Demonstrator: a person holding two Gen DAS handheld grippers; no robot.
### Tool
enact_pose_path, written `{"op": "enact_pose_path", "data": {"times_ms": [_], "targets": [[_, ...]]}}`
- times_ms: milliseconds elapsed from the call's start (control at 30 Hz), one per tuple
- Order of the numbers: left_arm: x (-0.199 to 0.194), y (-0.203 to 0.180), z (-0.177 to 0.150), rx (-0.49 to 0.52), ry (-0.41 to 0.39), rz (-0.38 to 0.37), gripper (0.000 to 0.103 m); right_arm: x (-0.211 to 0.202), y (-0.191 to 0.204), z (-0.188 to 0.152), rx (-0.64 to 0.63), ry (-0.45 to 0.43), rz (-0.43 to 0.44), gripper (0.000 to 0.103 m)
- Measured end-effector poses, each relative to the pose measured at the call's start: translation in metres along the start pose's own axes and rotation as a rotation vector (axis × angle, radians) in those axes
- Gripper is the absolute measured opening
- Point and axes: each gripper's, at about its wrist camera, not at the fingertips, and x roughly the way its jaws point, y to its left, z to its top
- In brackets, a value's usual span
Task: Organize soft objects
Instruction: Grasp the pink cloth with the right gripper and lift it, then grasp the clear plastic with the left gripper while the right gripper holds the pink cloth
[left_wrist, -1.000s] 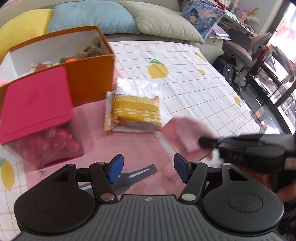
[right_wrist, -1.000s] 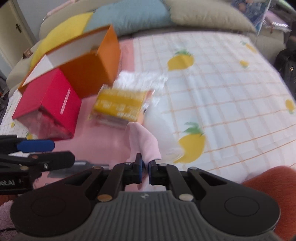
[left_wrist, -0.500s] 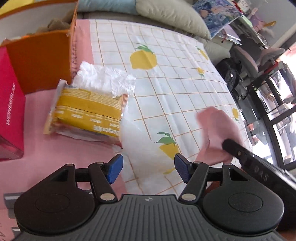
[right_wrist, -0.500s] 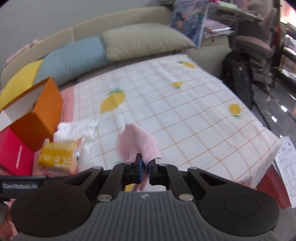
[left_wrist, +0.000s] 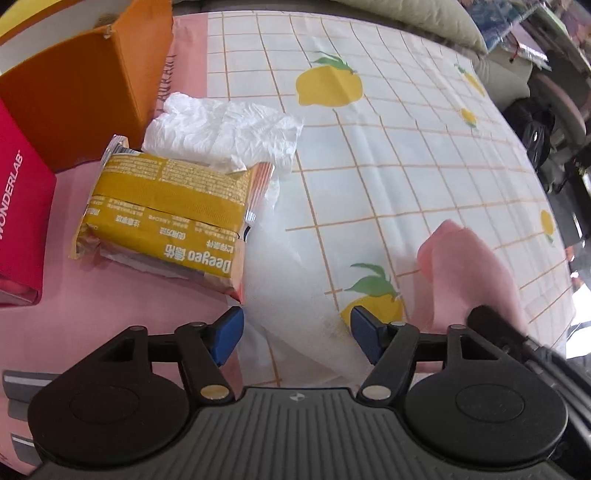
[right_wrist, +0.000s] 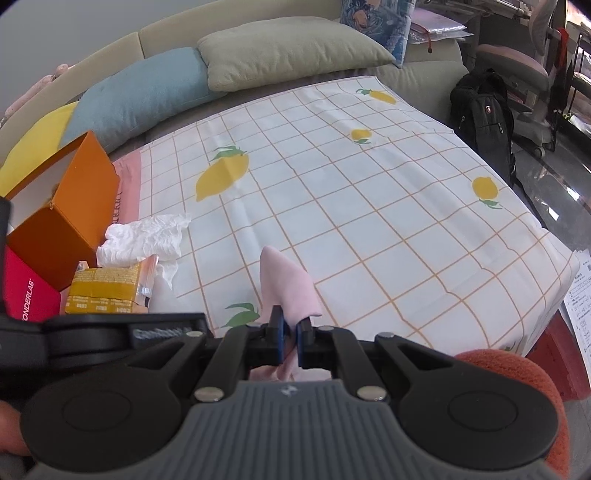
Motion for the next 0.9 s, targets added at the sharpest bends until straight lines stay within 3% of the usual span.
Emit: {"op": "enact_pose_path", "data": {"times_ms": [67,100,167,267,367,567,900], "targets": [[-0.001,0.000,-0.003,0.034,-0.016,0.012,0.054,0.001,-0.001,0.000,0.002,0.003,0.001,0.004],[-0.003,0.001,-0.005,0.041,-0.017,0.014,0.049,0.000,-0.001,0.000,0.002,0.002,0.002,0.004],[-0.004,0.005,-0.005,0.048,-0.017,0.000,0.028,0.000,-0.001,0.001,-0.002,0.000,0.003,0.004],[-0.007,0.013,-0.007,0.053,-0.005,-0.021,0.008,0.000,0.000,0.000,-0.009,-0.004,0.004,0.004],[-0.015,0.023,-0.012,0.049,-0.007,-0.054,0.004,-0.002,0.000,0.000,-0.014,-0.011,0.004,0.004],[-0.049,0.039,-0.030,0.136,-0.038,-0.110,0.003,-0.007,0.003,-0.001,-0.032,-0.019,0.041,0.004],[-0.104,0.080,-0.061,0.142,-0.072,-0.237,0.003,-0.027,0.026,-0.005,-0.143,-0.062,0.108,0.004]]}}
